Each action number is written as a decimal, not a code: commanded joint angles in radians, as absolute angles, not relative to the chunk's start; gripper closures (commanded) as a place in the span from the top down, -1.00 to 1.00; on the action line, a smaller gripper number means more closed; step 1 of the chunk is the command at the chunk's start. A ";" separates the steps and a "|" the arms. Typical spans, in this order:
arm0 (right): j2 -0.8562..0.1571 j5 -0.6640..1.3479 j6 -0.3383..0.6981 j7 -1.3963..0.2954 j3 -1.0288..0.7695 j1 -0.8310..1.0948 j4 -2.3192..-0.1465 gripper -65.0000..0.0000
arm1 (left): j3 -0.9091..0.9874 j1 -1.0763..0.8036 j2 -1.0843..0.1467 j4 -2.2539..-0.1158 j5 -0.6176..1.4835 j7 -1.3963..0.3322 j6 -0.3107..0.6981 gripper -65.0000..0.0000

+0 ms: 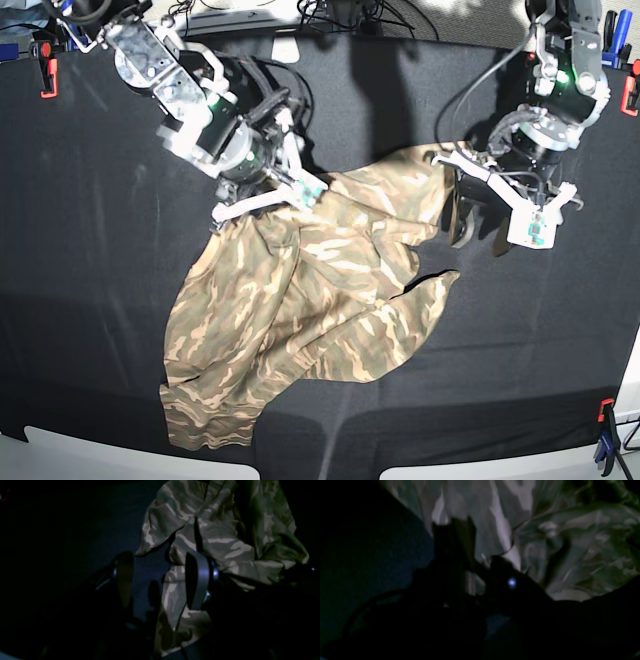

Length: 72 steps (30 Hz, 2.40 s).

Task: Layout the t-shirt on the table in an organized manner, then fold the t-shirt properly
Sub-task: 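Release the fabric and move the right gripper to the shirt's middle, then lift and fling the shirt fabric with the right gripper, spreading it out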

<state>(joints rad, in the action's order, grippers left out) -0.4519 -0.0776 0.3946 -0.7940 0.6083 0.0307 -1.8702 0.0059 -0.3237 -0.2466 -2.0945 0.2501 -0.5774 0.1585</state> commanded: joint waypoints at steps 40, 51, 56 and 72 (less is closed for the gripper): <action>-0.764 -0.076 0.327 -1.118 0.603 0.025 -2.189 -1.00 | 0.007 -0.318 -0.250 -2.114 0.255 -0.553 0.157 -0.04; -0.909 -0.090 0.322 -1.119 0.602 0.063 -2.189 -1.00 | 0.007 -0.319 -0.250 -2.114 0.255 -0.553 0.157 -0.04; -1.009 -0.117 0.321 -1.119 0.602 0.087 -2.188 -1.00 | 0.007 -0.319 -0.250 -2.114 0.255 -0.553 0.157 -0.04; -1.363 -0.129 0.321 -1.119 0.602 0.084 -2.113 -1.00 | 0.007 -0.318 -0.250 -2.114 0.255 -0.553 0.157 -0.04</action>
<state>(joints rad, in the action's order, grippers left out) -1.3369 -0.1028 0.3317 -1.0985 0.6117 0.0967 -2.1048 0.0059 -0.3237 -0.2466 -2.0945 0.2501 -0.5774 0.1585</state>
